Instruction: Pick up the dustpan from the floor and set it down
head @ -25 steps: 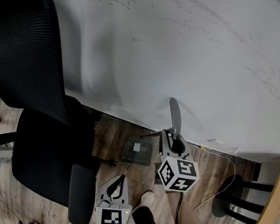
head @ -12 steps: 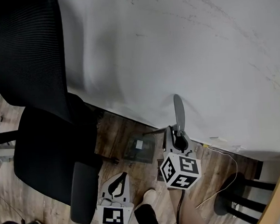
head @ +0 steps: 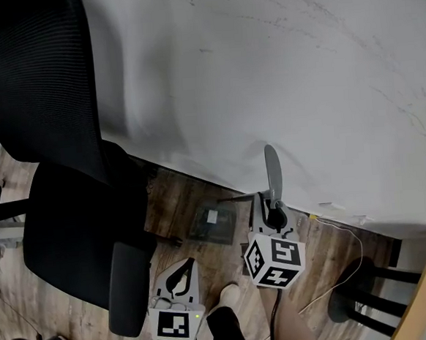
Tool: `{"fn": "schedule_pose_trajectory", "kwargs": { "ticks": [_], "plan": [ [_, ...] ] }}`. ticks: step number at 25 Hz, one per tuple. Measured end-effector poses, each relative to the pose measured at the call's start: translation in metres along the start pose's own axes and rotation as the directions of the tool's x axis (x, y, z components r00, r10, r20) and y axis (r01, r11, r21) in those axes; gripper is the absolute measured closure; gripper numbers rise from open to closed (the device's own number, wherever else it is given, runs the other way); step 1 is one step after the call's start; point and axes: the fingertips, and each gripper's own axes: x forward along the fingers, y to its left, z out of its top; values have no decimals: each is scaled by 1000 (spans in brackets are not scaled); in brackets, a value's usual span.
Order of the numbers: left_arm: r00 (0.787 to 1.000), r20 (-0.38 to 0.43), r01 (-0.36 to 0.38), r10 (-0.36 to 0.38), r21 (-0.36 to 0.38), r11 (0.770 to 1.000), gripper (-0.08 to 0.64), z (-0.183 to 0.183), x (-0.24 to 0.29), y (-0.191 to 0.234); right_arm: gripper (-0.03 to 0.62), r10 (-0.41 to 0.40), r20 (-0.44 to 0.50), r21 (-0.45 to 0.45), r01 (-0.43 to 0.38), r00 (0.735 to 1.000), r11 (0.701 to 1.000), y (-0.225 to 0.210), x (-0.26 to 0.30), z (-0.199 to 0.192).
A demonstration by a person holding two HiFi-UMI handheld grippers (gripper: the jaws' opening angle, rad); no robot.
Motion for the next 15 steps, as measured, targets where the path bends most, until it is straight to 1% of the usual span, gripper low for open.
{"fn": "schedule_pose_trajectory", "kwargs": {
  "ticks": [5, 8, 11, 15],
  "plan": [
    [1000, 13, 8, -8, 11, 1000, 543, 11, -3, -7, 498, 3, -9, -5, -3, 1000, 1000, -2, -16, -1],
    [1000, 19, 9, -10, 40, 999, 543, 20, -9, -11, 499, 3, -2, -4, -3, 1000, 1000, -5, -30, 2],
    [1000, 27, 8, -10, 58, 998, 543, 33, -16, -14, 499, 6, 15, -8, -6, 1000, 1000, -5, -46, 11],
    [999, 46, 15, -18, 59, 998, 543, 56, -31, -22, 499, 17, 37, -23, -16, 999, 1000, -4, -69, 33]
  ]
}}
